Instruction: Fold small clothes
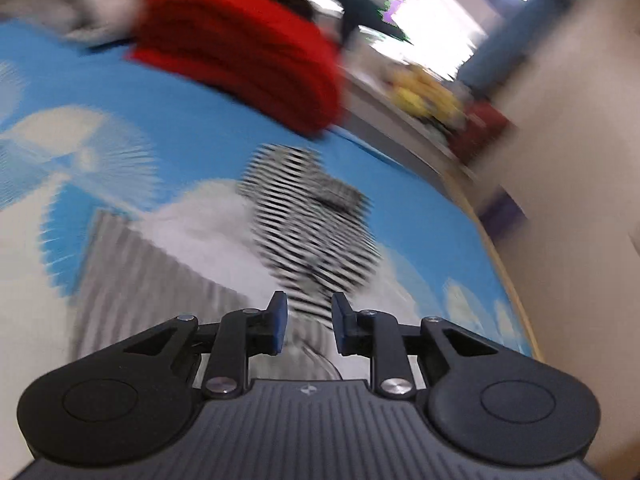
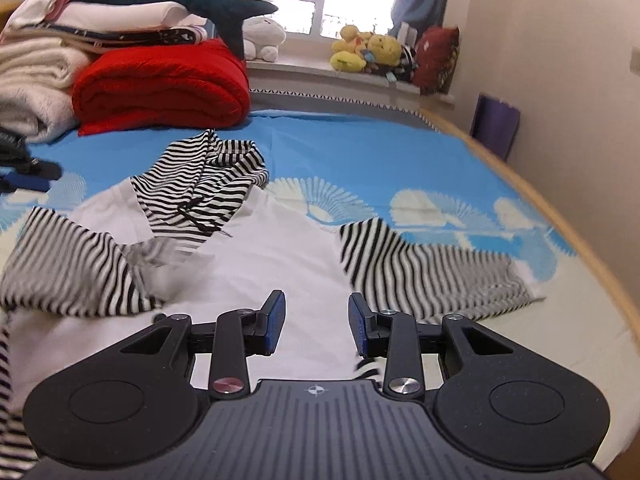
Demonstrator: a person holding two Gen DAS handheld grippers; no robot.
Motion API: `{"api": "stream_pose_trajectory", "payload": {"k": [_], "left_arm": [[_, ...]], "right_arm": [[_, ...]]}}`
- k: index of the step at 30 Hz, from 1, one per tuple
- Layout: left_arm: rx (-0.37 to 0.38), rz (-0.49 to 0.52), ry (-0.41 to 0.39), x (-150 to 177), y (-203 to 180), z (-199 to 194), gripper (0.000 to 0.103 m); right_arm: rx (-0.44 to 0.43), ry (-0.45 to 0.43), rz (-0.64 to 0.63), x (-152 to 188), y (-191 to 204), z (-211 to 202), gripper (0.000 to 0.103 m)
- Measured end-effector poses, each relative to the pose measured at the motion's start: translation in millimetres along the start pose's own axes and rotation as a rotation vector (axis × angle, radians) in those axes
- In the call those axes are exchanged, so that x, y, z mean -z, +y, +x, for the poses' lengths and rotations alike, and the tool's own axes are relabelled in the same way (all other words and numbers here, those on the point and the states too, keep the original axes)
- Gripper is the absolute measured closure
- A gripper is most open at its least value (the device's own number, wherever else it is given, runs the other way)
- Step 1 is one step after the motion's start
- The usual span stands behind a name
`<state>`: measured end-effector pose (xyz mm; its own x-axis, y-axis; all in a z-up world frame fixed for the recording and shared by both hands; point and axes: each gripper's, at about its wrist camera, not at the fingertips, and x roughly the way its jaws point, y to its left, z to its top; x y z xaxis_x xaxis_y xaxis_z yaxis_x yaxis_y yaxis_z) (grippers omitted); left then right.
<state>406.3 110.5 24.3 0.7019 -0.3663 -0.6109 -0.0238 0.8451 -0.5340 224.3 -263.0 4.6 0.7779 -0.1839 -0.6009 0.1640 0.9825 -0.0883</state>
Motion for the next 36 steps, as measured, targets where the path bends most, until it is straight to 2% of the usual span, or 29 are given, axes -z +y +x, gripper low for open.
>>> {"api": "stream_pose_trajectory", "payload": {"k": [2,4,7,12,13,14,18,21,22,23,24,25,28,31,33,34,36], "left_arm": [[-0.114,-0.062,-0.021,-12,24,-2,0.077],[-0.243,-0.072,-0.018,-22,41,-3,0.077],[-0.360,-0.083,0.002,-30,59,-5,0.077],[-0.387,-0.084,0.010,-38,70,-15,0.077],[-0.384,-0.072,0.007,-40,65,-16,0.077],[-0.382,-0.060,0.004,-41,63,-18,0.077],[-0.380,-0.030,-0.006,-42,52,-31,0.077],[-0.382,-0.027,-0.018,-49,52,-38,0.077],[-0.386,-0.023,-0.022,-51,51,-39,0.077],[-0.391,-0.016,-0.023,-52,51,-40,0.077],[-0.396,-0.008,-0.022,-53,49,-40,0.077],[-0.400,-0.002,-0.018,-53,48,-39,0.077],[-0.405,0.018,0.002,-51,44,-37,0.077],[-0.404,0.033,0.019,-46,39,-34,0.077],[-0.399,0.039,0.033,-43,37,-31,0.077],[-0.395,0.039,0.043,-40,36,-29,0.077],[-0.384,0.036,0.063,-37,34,-24,0.077]], "right_arm": [[-0.026,0.019,0.045,-1,2,8,0.067],[-0.066,0.039,0.094,-3,7,20,0.067],[-0.138,0.078,0.158,-7,22,45,0.067],[-0.339,0.234,0.352,-5,52,114,0.067],[-0.356,0.264,0.382,-4,56,127,0.066],[-0.356,0.286,0.408,-1,61,140,0.066],[-0.263,0.312,0.495,8,72,177,0.058],[-0.271,0.333,0.624,14,66,194,0.058],[-0.276,0.328,0.649,13,64,196,0.058],[-0.276,0.321,0.660,12,64,199,0.066],[-0.277,0.310,0.663,9,64,200,0.093],[-0.281,0.294,0.664,7,63,199,0.100],[-0.302,0.174,0.662,-13,56,180,0.100],[-0.326,-0.027,0.644,-38,45,140,0.100],[-0.299,-0.137,0.627,-44,33,120,0.100],[-0.251,-0.148,0.622,-43,26,115,0.100],[-0.113,-0.078,0.633,-36,11,120,0.100]]}}
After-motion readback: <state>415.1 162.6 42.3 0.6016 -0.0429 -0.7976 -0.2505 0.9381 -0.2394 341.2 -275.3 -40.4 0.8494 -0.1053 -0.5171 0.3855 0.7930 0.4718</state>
